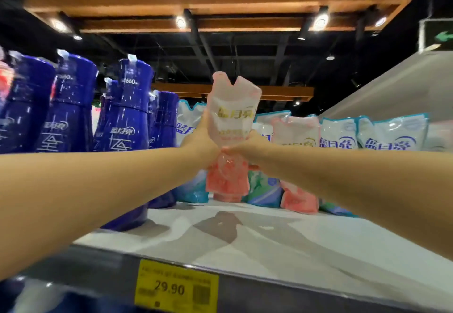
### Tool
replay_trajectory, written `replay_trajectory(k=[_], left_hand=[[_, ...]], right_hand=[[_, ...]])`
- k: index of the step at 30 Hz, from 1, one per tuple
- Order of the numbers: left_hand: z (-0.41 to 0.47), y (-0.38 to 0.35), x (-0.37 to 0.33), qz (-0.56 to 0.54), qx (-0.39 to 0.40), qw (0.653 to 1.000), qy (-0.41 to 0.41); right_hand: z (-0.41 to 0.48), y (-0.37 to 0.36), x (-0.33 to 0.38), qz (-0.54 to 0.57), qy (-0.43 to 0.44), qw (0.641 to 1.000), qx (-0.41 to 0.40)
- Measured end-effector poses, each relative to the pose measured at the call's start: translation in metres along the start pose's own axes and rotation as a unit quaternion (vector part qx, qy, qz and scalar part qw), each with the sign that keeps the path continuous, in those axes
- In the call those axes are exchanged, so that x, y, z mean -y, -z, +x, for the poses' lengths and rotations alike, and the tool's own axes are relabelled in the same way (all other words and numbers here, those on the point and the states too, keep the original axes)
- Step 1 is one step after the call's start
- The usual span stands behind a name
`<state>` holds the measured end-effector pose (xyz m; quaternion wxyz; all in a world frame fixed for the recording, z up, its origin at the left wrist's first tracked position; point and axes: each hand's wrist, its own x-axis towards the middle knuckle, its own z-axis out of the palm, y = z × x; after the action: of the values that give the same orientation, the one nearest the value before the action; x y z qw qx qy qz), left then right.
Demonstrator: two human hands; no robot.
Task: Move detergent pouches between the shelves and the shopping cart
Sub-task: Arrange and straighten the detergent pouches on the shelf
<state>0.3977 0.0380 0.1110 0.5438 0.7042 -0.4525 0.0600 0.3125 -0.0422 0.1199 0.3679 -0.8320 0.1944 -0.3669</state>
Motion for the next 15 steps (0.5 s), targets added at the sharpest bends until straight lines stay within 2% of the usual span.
replay_trajectory(k=[5, 9, 15], left_hand=[[-0.052, 0.04, -0.049, -0.017, -0.01, 0.995, -0.103], [-0.1, 0.056, -0.07, -0.043, -0.013, 0.99, -0.131], [-0.185, 0.042, -0.118, -0.134, 0.024, 0.975, -0.174]], right_hand=[[-0.067, 0.024, 0.051, 0.043, 0.078, 0.995, -0.036], [-0.129, 0.031, 0.075, 0.072, 0.067, 0.984, -0.147], [-0.242, 0.064, 0.098, 0.02, 0.057, 0.96, -0.275]])
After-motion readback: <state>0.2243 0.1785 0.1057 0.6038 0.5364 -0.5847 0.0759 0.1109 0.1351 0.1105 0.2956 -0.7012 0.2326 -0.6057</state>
